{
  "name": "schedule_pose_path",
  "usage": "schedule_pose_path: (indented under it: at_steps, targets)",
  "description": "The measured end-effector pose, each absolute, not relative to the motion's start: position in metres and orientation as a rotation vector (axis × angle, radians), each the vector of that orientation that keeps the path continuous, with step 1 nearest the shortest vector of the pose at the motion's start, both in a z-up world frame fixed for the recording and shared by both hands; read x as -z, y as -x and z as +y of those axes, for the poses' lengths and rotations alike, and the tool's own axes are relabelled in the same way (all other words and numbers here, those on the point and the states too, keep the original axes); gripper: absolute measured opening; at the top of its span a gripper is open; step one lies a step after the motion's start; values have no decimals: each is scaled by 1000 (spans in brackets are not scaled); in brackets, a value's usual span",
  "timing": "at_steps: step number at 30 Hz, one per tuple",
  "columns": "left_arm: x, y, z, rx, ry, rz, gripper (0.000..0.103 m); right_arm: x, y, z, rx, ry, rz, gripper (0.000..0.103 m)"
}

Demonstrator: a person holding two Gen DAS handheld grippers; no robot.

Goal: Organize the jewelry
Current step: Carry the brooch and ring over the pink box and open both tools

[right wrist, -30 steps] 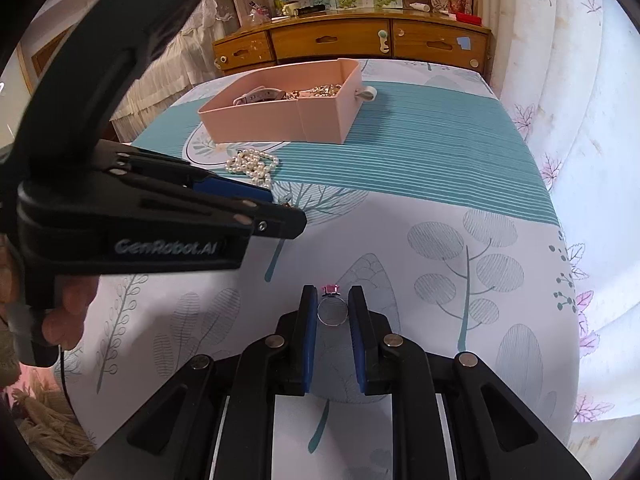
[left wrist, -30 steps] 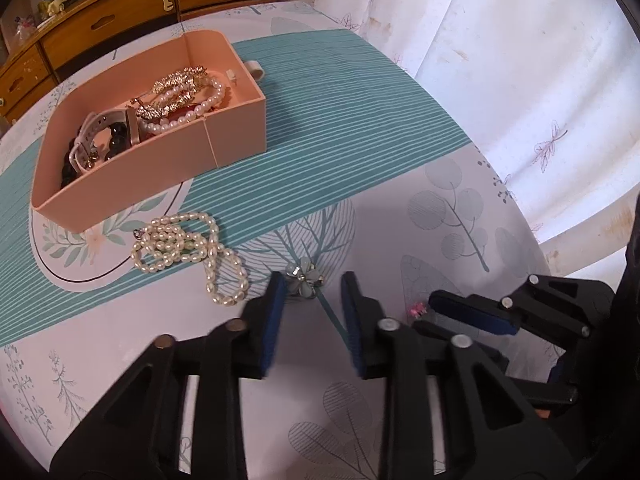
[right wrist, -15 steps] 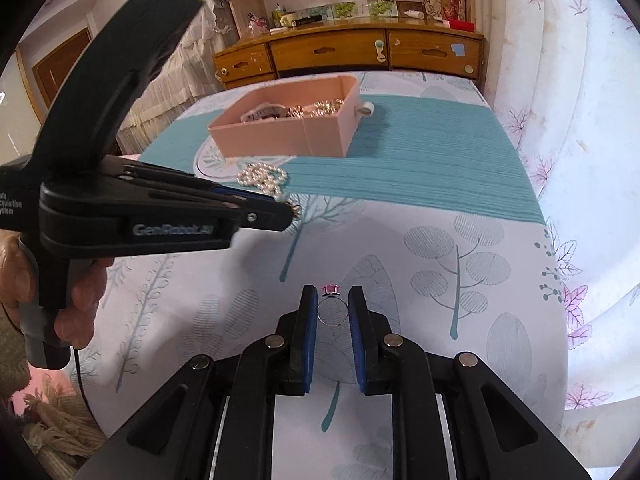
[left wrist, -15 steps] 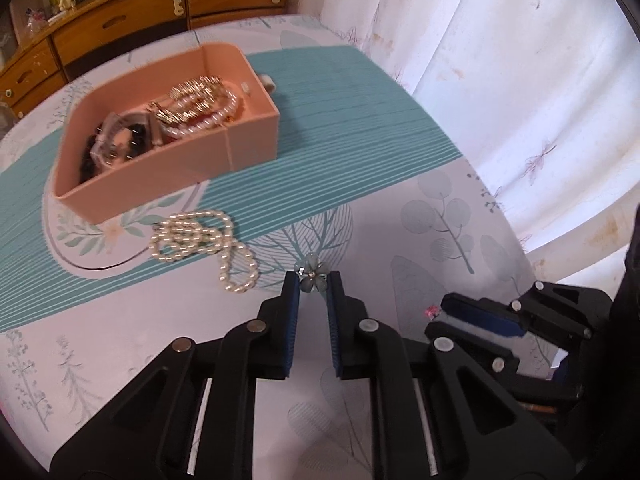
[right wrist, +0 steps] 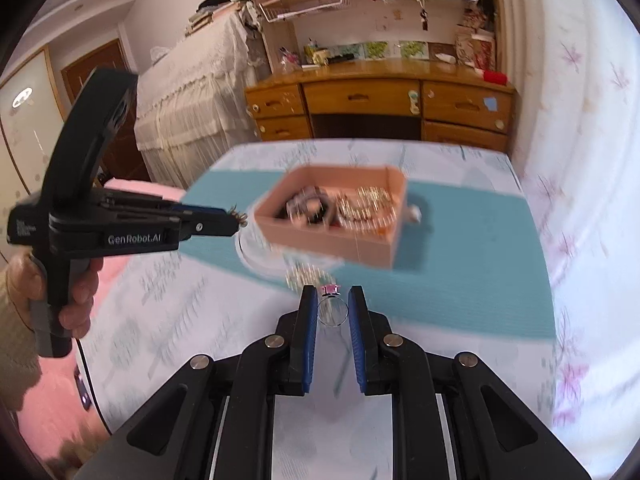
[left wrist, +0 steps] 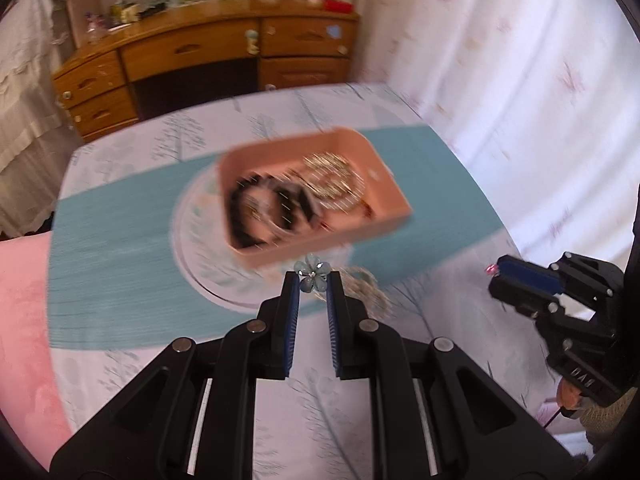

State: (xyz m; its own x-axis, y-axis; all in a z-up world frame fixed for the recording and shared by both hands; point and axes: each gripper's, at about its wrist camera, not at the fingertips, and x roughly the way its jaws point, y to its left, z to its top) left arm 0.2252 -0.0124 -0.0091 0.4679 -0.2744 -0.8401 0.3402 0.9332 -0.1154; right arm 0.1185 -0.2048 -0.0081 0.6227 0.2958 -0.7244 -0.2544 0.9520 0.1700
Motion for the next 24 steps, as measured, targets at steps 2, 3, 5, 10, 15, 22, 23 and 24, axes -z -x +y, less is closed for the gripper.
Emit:
schedule_pose_path:
  at_steps: [2, 3, 5, 10, 15, 22, 23, 24]
  targets:
    - [5, -237, -3, 368, -56, 1016, 11, -1, -140, -201, -326, -69, 840, 15]
    - [3, -243, 0, 368, -46, 1019, 11, -4, -153, -201, -327, -86, 847, 15]
    - [2, -256, 4, 378, -23, 1028, 11, -9, -179, -202, -334, -134, 867, 15]
    - [8, -283, -7, 401, 20, 1049, 11, 3, -247, -205, -346, -243, 975, 15]
    - [27, -304, -24, 415, 42, 1086, 11, 37, -285, -210, -309, -286, 1066, 16]
    - [50, -320, -46, 451, 70, 1138, 11, 64, -295, -217, -273, -343, 1113, 37]
    - [52, -320, -49, 456, 71, 1142, 11, 63, -295, -219, -261, -353, 1097, 38]
    - [55, -321, -51, 459, 70, 1146, 11, 61, -294, -221, -255, -359, 1086, 38]
